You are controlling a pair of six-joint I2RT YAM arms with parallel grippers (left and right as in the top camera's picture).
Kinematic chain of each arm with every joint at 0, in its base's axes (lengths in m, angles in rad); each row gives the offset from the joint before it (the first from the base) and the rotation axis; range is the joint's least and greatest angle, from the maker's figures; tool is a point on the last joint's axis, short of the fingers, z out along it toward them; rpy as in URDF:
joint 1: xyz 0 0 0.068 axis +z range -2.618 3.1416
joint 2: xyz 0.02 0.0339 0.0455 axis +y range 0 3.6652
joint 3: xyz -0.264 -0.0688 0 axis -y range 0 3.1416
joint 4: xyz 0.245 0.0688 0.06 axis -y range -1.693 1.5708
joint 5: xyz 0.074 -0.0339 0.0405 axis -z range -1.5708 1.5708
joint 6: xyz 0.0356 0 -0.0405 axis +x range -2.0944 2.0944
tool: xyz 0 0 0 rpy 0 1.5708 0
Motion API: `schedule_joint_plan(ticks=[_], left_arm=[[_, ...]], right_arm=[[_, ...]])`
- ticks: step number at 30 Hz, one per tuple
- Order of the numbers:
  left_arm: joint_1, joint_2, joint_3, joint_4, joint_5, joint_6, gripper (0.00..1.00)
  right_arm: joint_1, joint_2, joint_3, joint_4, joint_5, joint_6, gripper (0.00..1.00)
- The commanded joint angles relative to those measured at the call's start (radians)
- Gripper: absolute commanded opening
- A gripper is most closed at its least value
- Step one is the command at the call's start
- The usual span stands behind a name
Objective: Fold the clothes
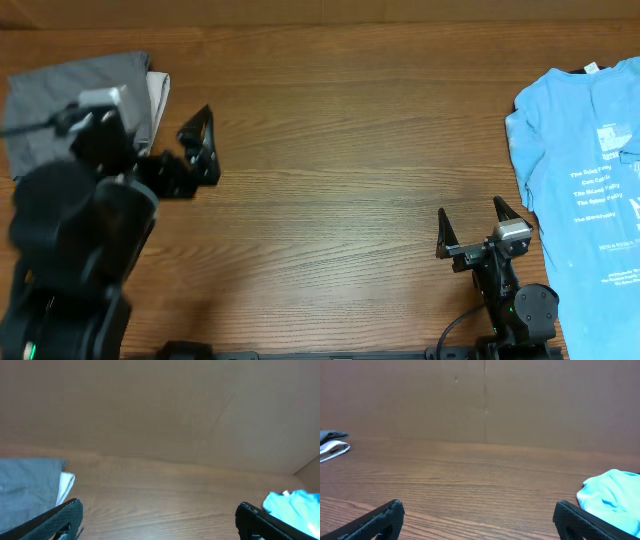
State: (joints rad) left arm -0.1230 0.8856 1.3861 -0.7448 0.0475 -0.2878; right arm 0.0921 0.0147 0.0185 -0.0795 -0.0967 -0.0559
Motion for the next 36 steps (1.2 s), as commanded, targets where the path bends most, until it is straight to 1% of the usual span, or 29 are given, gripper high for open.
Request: schedule_joint_plan(ticks=[1,2,7,10,13,17,23,27,28,31,36], left_arm=[[-0.002,-0.084,-0.011,-0.011,-0.011,0.003,1.00],[-0.002,-0.139,-0.031,-0.015,-0.010,0.003,1.00],[-0.002,-0.277,-0.108,-0.024,-0.012,0.004,1.00],[-0.002,-0.373,-0.184,-0.070,-0.016,0.004,1.00],[-0.001,-0.480,-0.286,-0.074,-0.014,0.003,1.00],[-0.001,-0.613,-0.460,-0.043,-0.014,0.002,1.00],[-0.001,-0.760,-0.713,0.124,-0.016,-0.024,1.00],[0.009,-0.827,-0.860,0.276,-0.021,-0.024,1.00],[0.017,-0.848,-0.918,0.336,-0.022,-0.023,1.00],[0.027,-0.880,-1.016,0.438,-0.025,-0.023,1.00],[0.026,-0.882,-1.172,0.633,-0.032,-0.024,1.00]], right_arm=[[0.003,-0.012,-0.011,0.003,0.008,0.004,1.00],[0.003,-0.012,-0.011,0.003,0.008,0.004,1.00],[0.003,-0.012,-0.011,0.003,0.008,0.004,1.00],[0.003,-0.012,-0.011,0.003,0.008,0.004,1.00],[0.003,-0.012,-0.011,0.003,0.008,0.004,1.00],[0.003,-0.012,-0.011,0.003,0.009,0.004,1.00],[0.003,-0.012,-0.011,0.003,0.008,0.004,1.00],[0.003,-0.012,-0.011,0.003,0.009,0.004,1.00],[0.003,-0.012,-0.011,0.003,0.009,0.004,1.00],[0.003,-0.012,-0.011,0.003,0.008,0.004,1.00],[0.003,-0.012,-0.011,0.003,0.008,0.004,1.00]])
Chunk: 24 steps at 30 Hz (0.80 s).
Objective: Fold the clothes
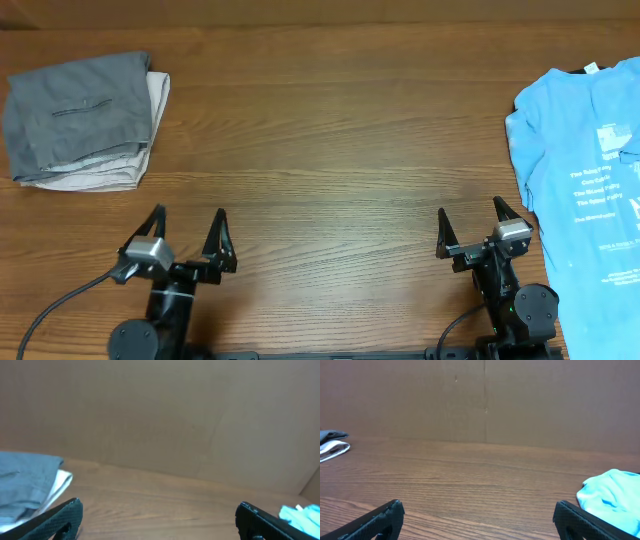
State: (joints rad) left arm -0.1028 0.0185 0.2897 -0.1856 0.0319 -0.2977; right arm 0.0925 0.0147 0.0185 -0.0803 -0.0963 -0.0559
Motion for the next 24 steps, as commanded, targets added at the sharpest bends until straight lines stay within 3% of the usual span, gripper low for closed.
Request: schedule_joint_plan(ticks=[1,9,20,24], left_arm=[[0.006,-0.015,-0.102,0.103,-0.016,-0.014,1.00],[0.006,-0.015,-0.278,0.264,-0.019,-0.012,1.00],[0.026,-0.015,-0.285,0.110,0.005,0.212,1.00],[0.049,-0.015,-0.285,0.111,0.010,0.225,1.00]], right_arm=[[0.003,-0.012,-0.011,0.004,0.008,0.004,1.00],[0.003,-0.012,-0.011,0.004,0.008,0.004,1.00],[0.003,-0.012,-0.011,0.004,0.008,0.004,1.00],[0.003,-0.012,-0.011,0.004,0.008,0.004,1.00]])
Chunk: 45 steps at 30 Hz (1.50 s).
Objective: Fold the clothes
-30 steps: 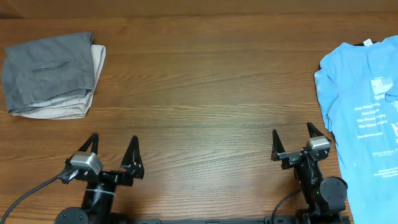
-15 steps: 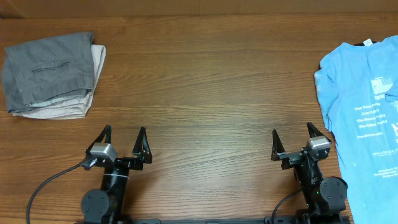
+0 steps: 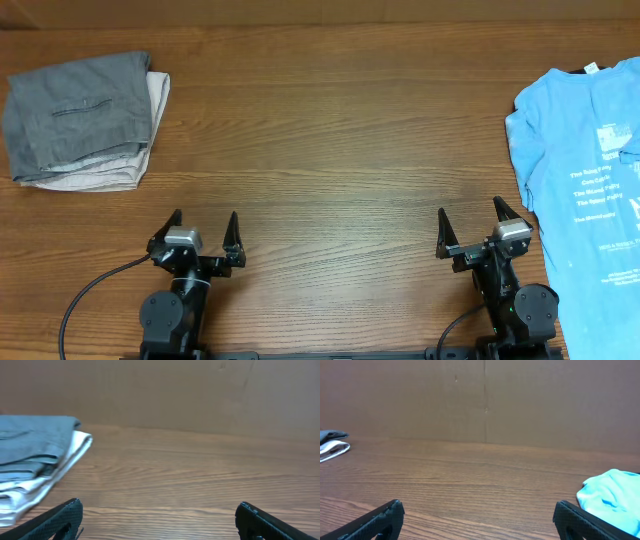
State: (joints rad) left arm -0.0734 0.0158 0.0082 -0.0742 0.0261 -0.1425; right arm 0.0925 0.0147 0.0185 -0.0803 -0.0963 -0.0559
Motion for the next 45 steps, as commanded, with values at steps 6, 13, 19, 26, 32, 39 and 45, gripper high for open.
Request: schedule_joint_plan(ticks=[6,13,19,26,32,39,45], left_arm=[[0.021,-0.013,-0.003,0.000,0.014,0.114,1.00],[0.021,-0.013,-0.003,0.000,0.015,0.114,1.00],[0.021,-0.012,-0.003,0.000,0.015,0.114,1.00],[0.021,-0.012,-0.003,0.000,0.015,0.114,1.00],[0.021,-0.012,-0.003,0.000,0.015,0.114,1.00],[0.021,-0.012,-0.003,0.000,0.015,0.114,1.00],[0.021,-0.012,-0.003,0.000,0.015,0.114,1.00]], right_arm=[[0.003,-0.012,-0.011,0.004,0.008,0.004,1.00],[0.003,-0.012,-0.011,0.004,0.008,0.004,1.00],[0.003,-0.012,-0.011,0.004,0.008,0.004,1.00],[0.003,-0.012,-0.011,0.004,0.008,0.004,1.00],[0.003,-0.012,-0.011,0.004,0.008,0.004,1.00],[0.003,-0.012,-0.011,0.004,0.008,0.004,1.00],[0.003,-0.012,-0.011,0.004,0.008,0.004,1.00]])
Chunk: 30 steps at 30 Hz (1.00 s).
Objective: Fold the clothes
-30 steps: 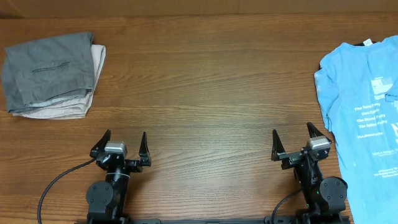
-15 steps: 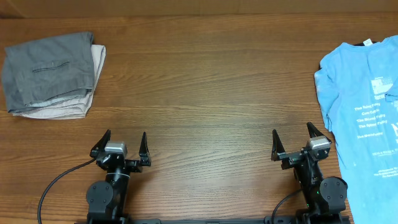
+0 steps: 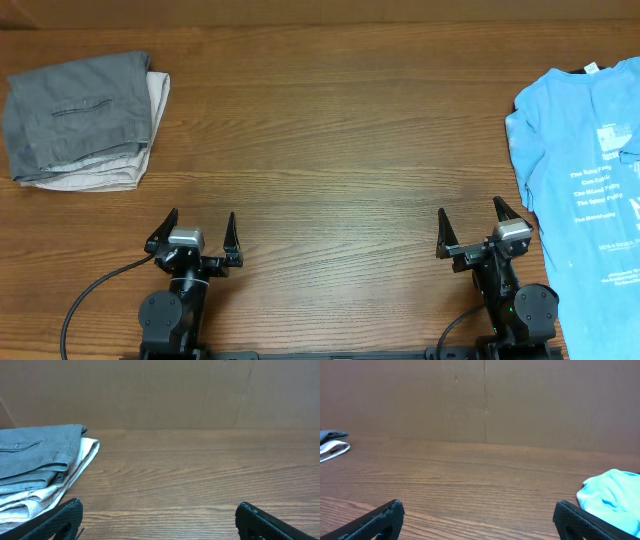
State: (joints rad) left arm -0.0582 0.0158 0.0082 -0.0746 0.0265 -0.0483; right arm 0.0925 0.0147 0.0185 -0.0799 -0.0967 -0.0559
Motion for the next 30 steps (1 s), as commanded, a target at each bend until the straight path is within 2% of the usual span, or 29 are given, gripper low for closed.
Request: schedule_joint_plan(ticks=[1,30], left_arm=[[0.005,-0.012,-0.003,0.000,0.014,0.019,1.00],[0.005,-0.011,-0.003,0.000,0.014,0.019,1.00]], right_arm=[[0.003,-0.012,-0.011,0.003,0.009,0.004,1.00],[0.003,-0.012,-0.011,0.003,0.008,0.004,1.00]])
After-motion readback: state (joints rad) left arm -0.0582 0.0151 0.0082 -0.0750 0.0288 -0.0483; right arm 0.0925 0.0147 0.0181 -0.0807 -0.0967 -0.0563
